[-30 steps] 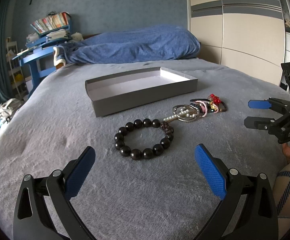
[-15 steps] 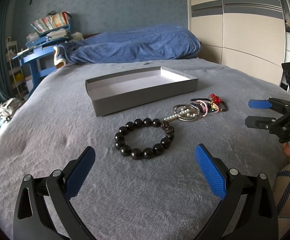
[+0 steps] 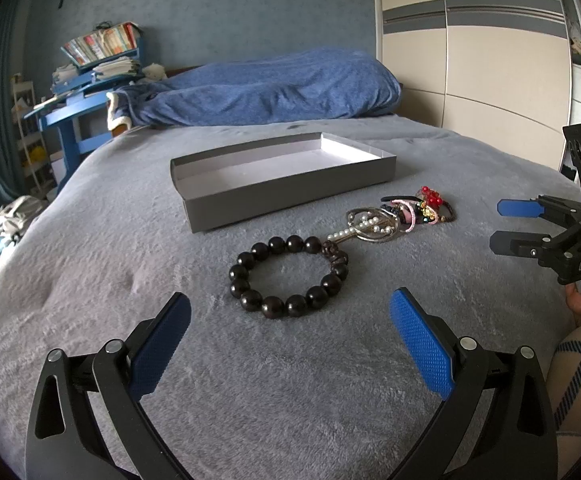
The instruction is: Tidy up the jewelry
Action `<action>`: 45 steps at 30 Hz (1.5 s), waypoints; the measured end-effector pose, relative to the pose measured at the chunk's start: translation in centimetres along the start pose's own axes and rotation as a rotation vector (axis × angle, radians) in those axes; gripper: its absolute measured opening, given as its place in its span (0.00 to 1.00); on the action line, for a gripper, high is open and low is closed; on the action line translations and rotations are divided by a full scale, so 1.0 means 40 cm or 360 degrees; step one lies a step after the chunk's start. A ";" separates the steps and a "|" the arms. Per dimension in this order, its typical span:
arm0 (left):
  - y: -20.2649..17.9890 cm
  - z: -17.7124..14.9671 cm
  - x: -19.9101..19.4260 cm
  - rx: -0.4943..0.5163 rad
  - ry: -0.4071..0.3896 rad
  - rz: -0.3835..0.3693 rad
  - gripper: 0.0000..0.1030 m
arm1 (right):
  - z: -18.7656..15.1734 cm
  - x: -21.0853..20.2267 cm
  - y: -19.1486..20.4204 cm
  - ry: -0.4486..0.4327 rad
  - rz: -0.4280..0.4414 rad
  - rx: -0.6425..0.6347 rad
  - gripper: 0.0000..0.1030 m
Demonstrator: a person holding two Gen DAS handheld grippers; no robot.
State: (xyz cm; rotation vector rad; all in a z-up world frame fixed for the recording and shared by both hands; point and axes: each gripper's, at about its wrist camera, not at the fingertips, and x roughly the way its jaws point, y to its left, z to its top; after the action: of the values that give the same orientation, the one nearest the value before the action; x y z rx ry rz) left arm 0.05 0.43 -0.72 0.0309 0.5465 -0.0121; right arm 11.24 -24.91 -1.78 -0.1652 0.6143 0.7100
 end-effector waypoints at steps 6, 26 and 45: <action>0.000 0.001 0.000 0.0000 0.0002 0.0000 0.96 | 0.000 0.000 0.000 0.0002 -0.0002 0.0003 0.95; 0.004 -0.006 0.025 -0.0028 0.0066 -0.0012 0.96 | 0.004 0.009 -0.006 0.0057 -0.0012 0.0025 0.95; 0.093 0.101 0.062 -0.0211 0.0224 0.0066 0.93 | 0.050 0.007 -0.060 0.0084 -0.0041 0.0119 0.94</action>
State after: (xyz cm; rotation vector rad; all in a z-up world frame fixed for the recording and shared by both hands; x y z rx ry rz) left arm 4.34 4.00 1.52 -0.0866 0.6863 0.0670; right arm 13.90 -25.88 -0.47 -0.1227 0.6872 0.6586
